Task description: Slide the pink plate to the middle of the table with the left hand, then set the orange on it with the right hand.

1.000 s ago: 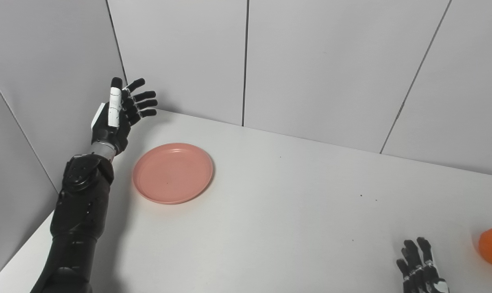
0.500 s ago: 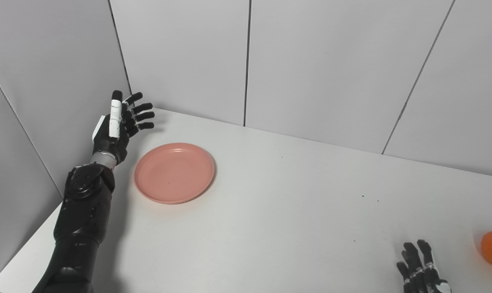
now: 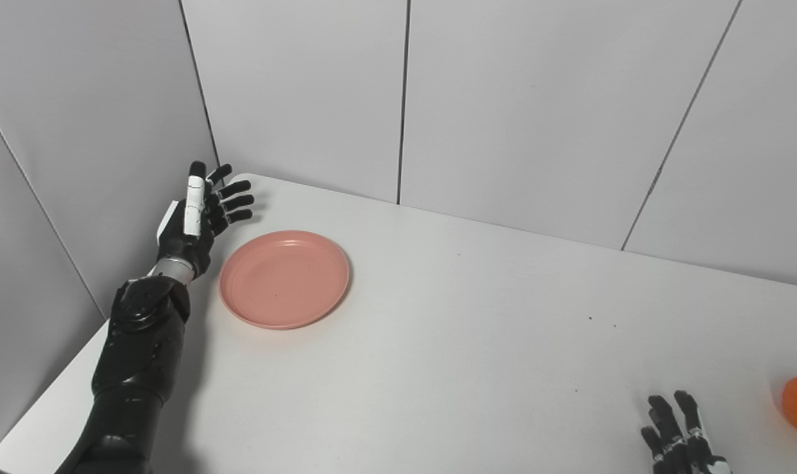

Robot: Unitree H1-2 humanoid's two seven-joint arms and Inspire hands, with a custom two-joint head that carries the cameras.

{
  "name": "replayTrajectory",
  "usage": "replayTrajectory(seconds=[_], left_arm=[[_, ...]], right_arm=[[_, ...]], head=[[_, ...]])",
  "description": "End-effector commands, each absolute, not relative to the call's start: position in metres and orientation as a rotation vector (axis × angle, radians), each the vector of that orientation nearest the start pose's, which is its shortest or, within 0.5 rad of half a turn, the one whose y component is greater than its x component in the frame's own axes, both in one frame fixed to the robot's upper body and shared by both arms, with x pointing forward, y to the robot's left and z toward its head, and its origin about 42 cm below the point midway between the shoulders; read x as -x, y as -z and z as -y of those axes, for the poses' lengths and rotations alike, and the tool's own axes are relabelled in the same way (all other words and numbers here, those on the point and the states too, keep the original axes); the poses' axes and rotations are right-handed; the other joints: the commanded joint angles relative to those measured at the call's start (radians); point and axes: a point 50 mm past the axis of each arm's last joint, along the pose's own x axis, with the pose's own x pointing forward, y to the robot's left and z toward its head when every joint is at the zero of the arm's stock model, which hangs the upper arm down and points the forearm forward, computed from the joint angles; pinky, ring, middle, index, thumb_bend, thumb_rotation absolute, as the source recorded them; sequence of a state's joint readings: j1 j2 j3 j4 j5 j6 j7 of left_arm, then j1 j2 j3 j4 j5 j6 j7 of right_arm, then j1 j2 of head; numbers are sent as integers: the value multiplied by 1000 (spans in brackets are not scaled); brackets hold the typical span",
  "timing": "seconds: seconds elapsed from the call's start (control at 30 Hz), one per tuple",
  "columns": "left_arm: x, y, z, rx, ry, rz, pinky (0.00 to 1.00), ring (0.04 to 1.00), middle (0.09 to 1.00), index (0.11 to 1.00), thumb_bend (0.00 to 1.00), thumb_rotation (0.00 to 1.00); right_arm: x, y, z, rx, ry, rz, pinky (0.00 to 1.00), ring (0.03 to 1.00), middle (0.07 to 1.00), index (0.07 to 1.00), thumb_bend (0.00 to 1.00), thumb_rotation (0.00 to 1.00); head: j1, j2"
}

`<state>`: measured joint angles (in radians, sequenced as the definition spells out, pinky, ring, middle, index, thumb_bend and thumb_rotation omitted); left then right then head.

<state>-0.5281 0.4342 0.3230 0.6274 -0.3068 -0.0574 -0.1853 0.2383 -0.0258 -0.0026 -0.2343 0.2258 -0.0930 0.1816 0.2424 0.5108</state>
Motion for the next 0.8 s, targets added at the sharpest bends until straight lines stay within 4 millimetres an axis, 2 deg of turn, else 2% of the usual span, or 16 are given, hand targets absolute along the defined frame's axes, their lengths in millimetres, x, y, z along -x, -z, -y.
replayTrajectory(seconds=[0.0, 0.23, 0.47, 0.63, 0.77], left_arm=[[-438, -203, -433, 33, -175, 177, 691, 731, 739, 904, 1000, 984], [-434, -195, -430, 54, -161, 176, 700, 744, 758, 916, 1000, 982], [-428, -195, -421, 85, -133, 178, 731, 760, 779, 903, 1000, 990], [-427, -193, -421, 93, -128, 169, 698, 757, 772, 890, 1000, 994], [-424, -188, -425, 94, -129, 155, 754, 772, 764, 888, 1000, 995]], right_arm=[[-175, -96, 241, -158, -103, 18, 1000, 996, 934, 989, 840, 1000], [-174, -94, 244, -178, -96, 15, 1000, 992, 928, 976, 860, 1000], [-173, -94, 245, -178, -104, 9, 1000, 990, 930, 981, 867, 1000], [-172, -94, 246, -179, -101, 10, 1000, 987, 918, 972, 875, 1000], [-171, -95, 246, -175, -106, 9, 1000, 988, 922, 975, 872, 1000]], head=[[3, 1], [4, 1], [12, 4], [10, 8], [12, 11]])
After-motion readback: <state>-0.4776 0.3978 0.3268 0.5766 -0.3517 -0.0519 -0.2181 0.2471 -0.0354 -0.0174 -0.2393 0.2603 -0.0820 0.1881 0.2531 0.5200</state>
